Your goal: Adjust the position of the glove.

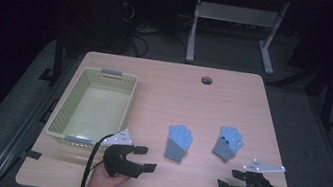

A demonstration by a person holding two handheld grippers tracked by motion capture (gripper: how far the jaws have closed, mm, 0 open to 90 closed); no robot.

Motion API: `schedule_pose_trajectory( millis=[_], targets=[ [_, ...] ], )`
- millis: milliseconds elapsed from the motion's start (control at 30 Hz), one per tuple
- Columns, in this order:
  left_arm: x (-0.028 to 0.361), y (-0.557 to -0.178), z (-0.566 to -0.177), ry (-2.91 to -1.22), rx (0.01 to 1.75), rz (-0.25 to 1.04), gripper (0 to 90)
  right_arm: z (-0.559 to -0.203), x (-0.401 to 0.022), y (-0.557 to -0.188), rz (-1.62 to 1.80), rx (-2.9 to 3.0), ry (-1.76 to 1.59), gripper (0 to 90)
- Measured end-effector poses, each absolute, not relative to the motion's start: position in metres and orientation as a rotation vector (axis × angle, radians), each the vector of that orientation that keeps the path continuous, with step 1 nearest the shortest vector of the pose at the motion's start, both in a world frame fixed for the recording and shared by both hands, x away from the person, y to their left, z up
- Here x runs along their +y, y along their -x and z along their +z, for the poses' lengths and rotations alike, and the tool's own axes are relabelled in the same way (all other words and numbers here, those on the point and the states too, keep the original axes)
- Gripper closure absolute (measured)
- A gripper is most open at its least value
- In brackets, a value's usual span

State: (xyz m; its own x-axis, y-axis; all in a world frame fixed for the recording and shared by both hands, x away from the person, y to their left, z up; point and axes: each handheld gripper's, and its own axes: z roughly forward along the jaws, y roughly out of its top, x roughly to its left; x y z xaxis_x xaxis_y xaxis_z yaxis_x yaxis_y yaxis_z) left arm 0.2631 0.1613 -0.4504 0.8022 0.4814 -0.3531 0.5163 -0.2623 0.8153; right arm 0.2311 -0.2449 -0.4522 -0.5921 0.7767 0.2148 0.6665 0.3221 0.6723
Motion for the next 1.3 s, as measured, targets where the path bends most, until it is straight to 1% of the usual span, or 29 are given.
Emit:
schedule_pose_trajectory(
  millis=[333,600,800,900,1067,1133,1300],
  targets=[
    [0.159,-0.255,-0.447,-1.917,0.724,-0.022,23.6,-0.448,-0.247,-0.230,1.160,2.409,-1.328,30.5],
    [0.158,-0.252,-0.445,-1.913,0.711,-0.024,23.6,-0.448,-0.249,-0.238,1.129,2.413,-1.347,30.5],
    [0.156,-0.247,-0.440,-1.929,0.676,0.036,23.6,-0.443,-0.248,-0.244,1.129,2.405,-1.348,29.6],
    [0.153,-0.243,-0.438,-1.960,0.652,0.063,23.6,-0.438,-0.245,-0.251,1.093,2.427,-1.333,29.7],
    [0.152,-0.243,-0.439,-1.954,0.650,0.041,23.5,-0.431,-0.241,-0.270,1.053,2.461,-1.323,29.8],
    [0.154,-0.244,-0.438,-1.951,0.656,0.042,23.5,-0.428,-0.240,-0.276,1.046,2.455,-1.316,31.1],
    [0.155,-0.244,-0.437,-1.935,0.663,0.043,23.5,-0.421,-0.237,-0.291,1.033,2.460,-1.296,30.9]
  ],
)
